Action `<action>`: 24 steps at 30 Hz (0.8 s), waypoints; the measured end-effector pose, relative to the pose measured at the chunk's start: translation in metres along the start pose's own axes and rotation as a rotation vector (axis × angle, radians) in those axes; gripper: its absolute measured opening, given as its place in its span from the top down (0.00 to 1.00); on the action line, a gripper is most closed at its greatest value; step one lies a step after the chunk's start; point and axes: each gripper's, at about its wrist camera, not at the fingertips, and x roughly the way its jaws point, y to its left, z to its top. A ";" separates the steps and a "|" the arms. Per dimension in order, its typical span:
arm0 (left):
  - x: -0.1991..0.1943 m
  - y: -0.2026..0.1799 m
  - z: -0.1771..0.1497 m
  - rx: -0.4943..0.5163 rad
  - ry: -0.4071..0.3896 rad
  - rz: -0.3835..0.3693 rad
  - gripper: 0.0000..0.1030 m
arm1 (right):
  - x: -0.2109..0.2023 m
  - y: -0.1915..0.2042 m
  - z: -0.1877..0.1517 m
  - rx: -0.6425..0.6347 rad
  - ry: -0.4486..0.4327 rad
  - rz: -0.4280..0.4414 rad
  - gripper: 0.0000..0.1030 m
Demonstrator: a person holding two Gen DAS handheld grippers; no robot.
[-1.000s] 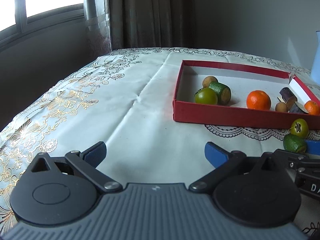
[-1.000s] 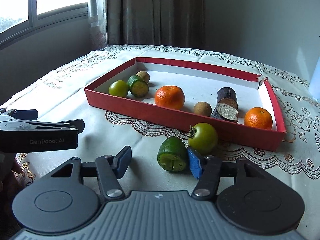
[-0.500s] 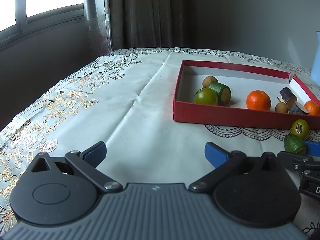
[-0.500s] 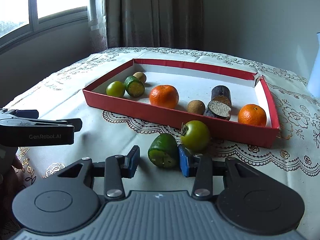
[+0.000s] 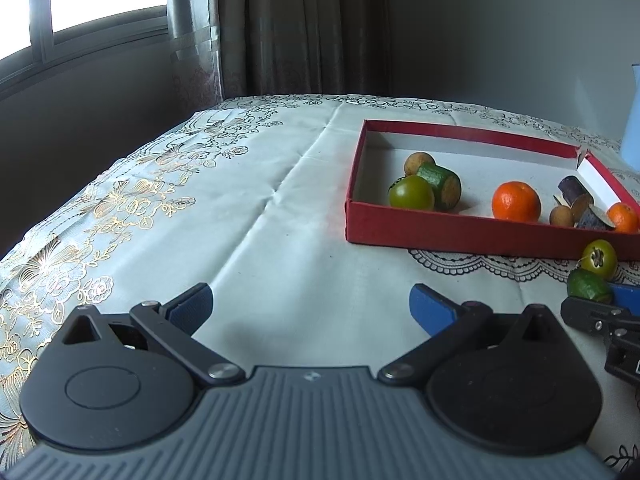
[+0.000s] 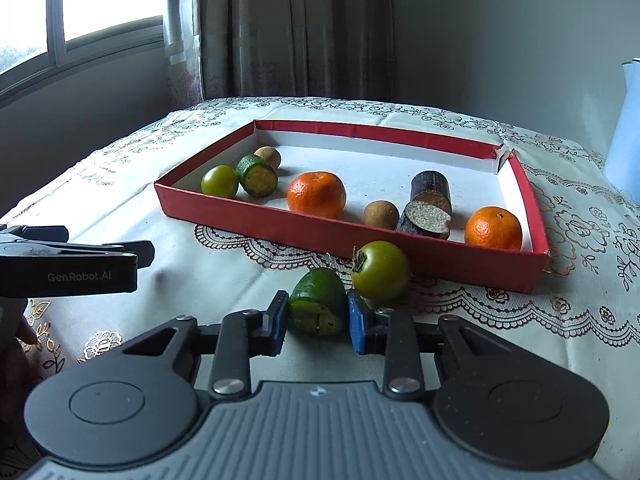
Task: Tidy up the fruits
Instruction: 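Lift the lime half with the right gripper and carry it over the tray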
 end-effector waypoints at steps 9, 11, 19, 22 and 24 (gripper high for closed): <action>0.000 -0.003 0.000 0.015 0.004 0.019 0.00 | -0.001 0.001 0.000 -0.017 0.002 -0.001 0.72; 0.000 -0.004 0.000 0.021 0.005 0.024 0.00 | -0.002 0.001 0.000 -0.019 -0.003 0.000 0.72; 0.000 -0.007 -0.001 0.040 0.001 0.049 0.00 | -0.023 0.006 -0.006 -0.059 -0.079 0.009 0.72; 0.000 -0.008 -0.001 0.046 -0.001 0.056 0.00 | -0.035 0.007 -0.008 -0.068 -0.124 0.020 0.72; 0.000 -0.008 -0.001 0.047 -0.002 0.058 0.00 | -0.040 0.007 -0.009 -0.072 -0.141 0.026 0.72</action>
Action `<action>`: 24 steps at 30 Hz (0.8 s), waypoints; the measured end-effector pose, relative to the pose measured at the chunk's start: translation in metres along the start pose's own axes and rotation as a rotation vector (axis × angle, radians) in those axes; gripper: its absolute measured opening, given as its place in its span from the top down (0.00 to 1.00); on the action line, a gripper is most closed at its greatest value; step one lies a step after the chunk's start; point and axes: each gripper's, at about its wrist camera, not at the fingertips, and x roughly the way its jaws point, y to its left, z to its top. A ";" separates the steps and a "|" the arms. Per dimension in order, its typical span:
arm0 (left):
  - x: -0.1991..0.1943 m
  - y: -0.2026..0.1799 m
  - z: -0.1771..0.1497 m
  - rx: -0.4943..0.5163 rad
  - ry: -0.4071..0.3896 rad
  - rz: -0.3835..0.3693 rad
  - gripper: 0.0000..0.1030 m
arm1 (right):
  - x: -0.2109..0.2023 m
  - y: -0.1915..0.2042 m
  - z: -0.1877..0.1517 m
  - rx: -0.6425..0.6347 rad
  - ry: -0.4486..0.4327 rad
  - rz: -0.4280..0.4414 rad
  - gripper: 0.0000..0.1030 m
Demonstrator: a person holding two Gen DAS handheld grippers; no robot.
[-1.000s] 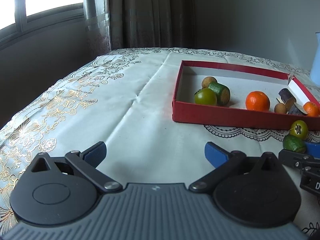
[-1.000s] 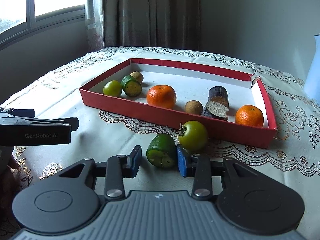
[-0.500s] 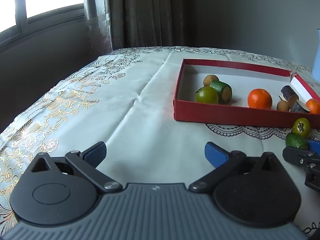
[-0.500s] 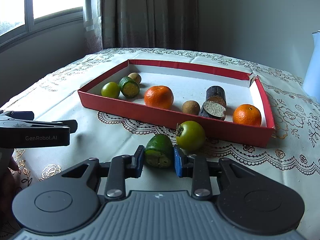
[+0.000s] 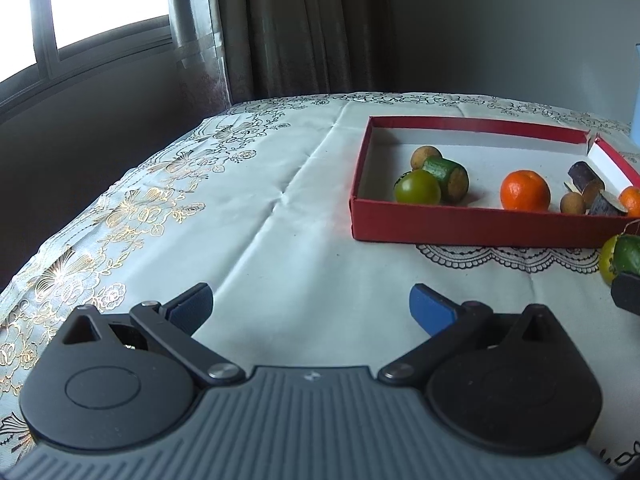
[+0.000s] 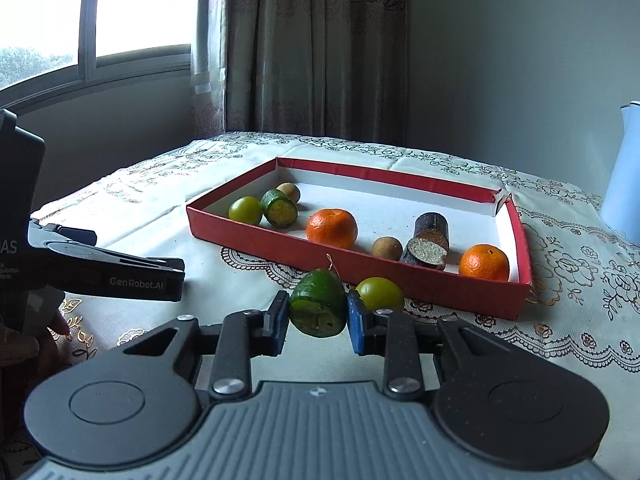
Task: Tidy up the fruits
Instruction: 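Lift the lime half with the right gripper and carry it over the tray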
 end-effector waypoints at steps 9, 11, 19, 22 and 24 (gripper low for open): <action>-0.001 0.000 0.000 0.001 0.000 0.003 0.00 | -0.014 -0.013 0.002 0.029 -0.054 -0.004 0.72; -0.001 0.000 0.000 0.005 -0.001 0.005 0.00 | -0.015 -0.014 0.003 0.030 -0.059 -0.007 0.72; -0.001 -0.001 0.000 0.005 -0.001 0.004 0.00 | -0.014 -0.018 0.005 0.043 -0.066 -0.005 0.72; -0.001 0.000 0.000 0.002 -0.002 0.001 0.00 | -0.012 -0.020 0.005 0.056 -0.063 -0.003 0.71; -0.001 0.001 0.001 0.000 -0.002 -0.001 0.00 | -0.011 -0.021 0.006 0.062 -0.063 -0.004 0.71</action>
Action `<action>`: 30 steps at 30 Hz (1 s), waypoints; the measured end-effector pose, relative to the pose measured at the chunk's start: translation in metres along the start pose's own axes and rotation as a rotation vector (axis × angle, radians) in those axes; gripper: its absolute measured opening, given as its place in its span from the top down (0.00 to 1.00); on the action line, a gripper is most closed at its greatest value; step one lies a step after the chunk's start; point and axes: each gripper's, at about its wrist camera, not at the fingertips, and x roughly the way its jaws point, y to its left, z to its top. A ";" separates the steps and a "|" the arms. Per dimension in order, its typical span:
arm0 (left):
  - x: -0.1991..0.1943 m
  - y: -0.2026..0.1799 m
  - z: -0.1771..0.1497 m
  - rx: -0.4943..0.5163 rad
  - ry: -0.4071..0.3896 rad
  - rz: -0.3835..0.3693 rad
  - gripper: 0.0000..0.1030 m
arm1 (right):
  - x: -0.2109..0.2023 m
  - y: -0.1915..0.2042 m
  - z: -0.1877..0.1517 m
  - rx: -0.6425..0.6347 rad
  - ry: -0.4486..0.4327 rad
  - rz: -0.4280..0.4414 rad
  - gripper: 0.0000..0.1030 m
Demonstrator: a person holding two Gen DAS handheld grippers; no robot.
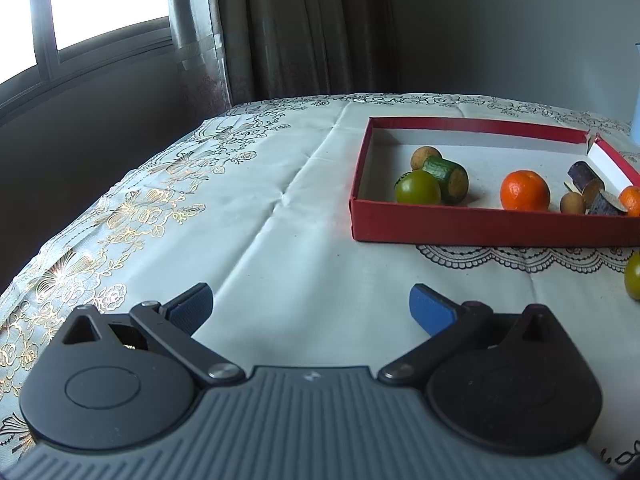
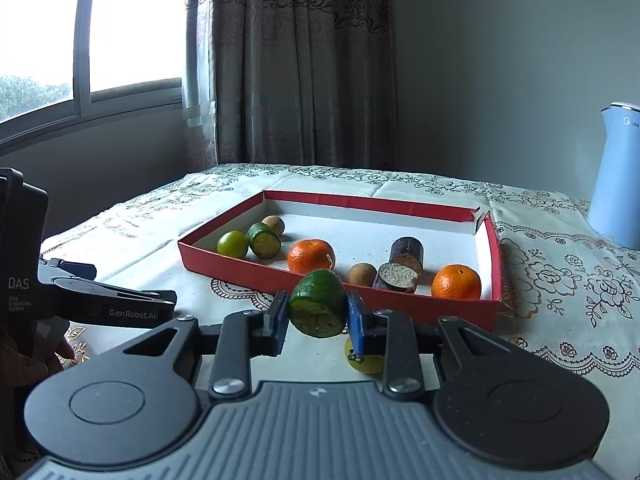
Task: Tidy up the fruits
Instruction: 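Lift the lime half with the right gripper and carry it over the tray, then lower the lime half into the tray and open the right gripper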
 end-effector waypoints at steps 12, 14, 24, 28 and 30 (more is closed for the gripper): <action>-0.002 0.002 0.000 -0.018 -0.004 -0.018 0.00 | 0.002 -0.002 0.004 0.020 -0.012 -0.015 0.71; -0.002 0.002 0.000 -0.020 -0.004 -0.020 0.00 | 0.002 -0.001 0.005 0.015 -0.016 -0.021 0.71; -0.002 0.003 0.000 -0.024 -0.005 -0.023 0.00 | -0.002 -0.001 0.011 0.024 -0.060 -0.025 0.71; -0.002 0.003 -0.001 -0.024 -0.005 -0.024 0.00 | -0.001 0.000 0.014 0.007 -0.071 -0.034 0.71; -0.002 0.003 0.000 -0.027 -0.005 -0.026 0.00 | 0.005 -0.001 0.019 -0.004 -0.068 -0.039 0.71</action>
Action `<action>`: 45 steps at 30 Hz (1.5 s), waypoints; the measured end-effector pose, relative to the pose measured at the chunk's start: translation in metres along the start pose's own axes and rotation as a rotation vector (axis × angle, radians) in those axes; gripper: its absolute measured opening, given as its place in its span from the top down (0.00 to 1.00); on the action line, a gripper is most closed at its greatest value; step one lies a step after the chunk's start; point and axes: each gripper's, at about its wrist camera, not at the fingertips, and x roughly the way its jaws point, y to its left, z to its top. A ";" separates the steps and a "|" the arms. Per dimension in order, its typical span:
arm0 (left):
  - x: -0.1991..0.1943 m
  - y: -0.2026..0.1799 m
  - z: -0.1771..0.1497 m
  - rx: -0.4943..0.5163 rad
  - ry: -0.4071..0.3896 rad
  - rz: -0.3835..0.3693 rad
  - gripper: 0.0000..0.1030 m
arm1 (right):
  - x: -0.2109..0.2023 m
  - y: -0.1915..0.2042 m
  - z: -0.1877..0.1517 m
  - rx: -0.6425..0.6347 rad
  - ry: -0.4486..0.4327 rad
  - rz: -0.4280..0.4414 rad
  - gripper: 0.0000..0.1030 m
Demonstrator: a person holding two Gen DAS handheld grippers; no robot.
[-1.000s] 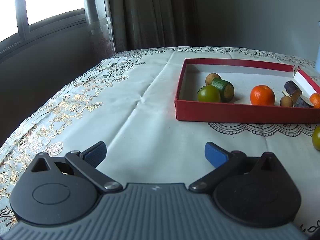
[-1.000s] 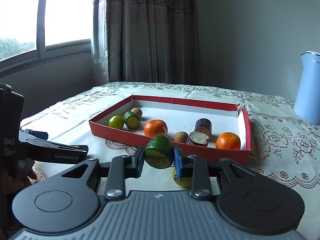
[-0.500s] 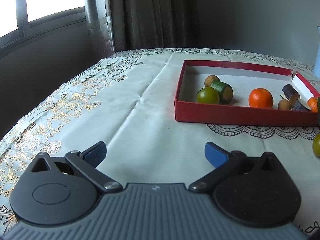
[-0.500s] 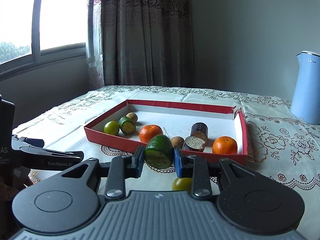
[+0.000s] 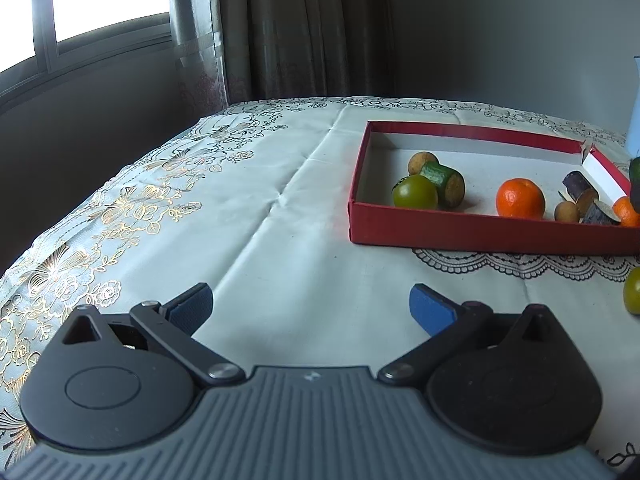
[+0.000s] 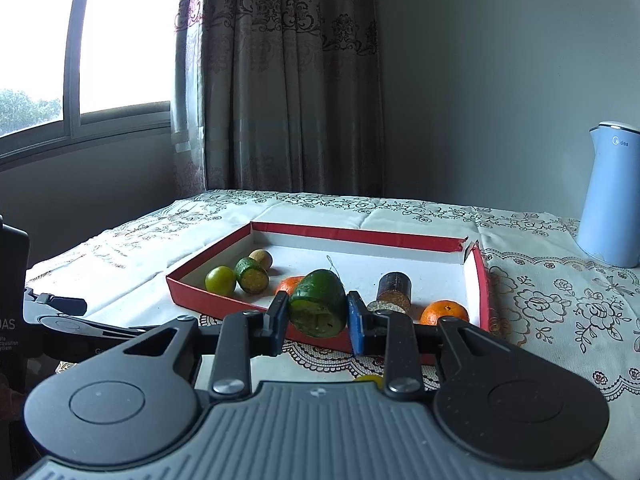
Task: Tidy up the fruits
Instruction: 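Lower the lime half into the tray and open the right gripper, then move the left gripper toward the round olive-green fruit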
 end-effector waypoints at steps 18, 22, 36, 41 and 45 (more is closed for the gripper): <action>0.000 0.002 0.000 -0.010 -0.002 -0.030 0.00 | 0.082 -0.049 0.034 0.134 0.087 -0.046 0.71; 0.000 0.002 0.000 -0.011 -0.002 -0.031 0.00 | 0.061 -0.061 0.029 0.169 0.041 -0.037 0.71; 0.002 -0.003 0.000 0.026 0.010 -0.005 0.00 | -0.023 -0.131 -0.030 0.215 -0.079 -0.208 0.54; 0.007 -0.002 0.001 0.030 0.046 -0.012 0.00 | -0.032 -0.142 -0.035 0.258 -0.127 -0.226 0.29; 0.011 0.004 0.001 -0.010 0.073 -0.041 0.00 | -0.026 -0.141 -0.034 0.247 -0.093 -0.227 0.28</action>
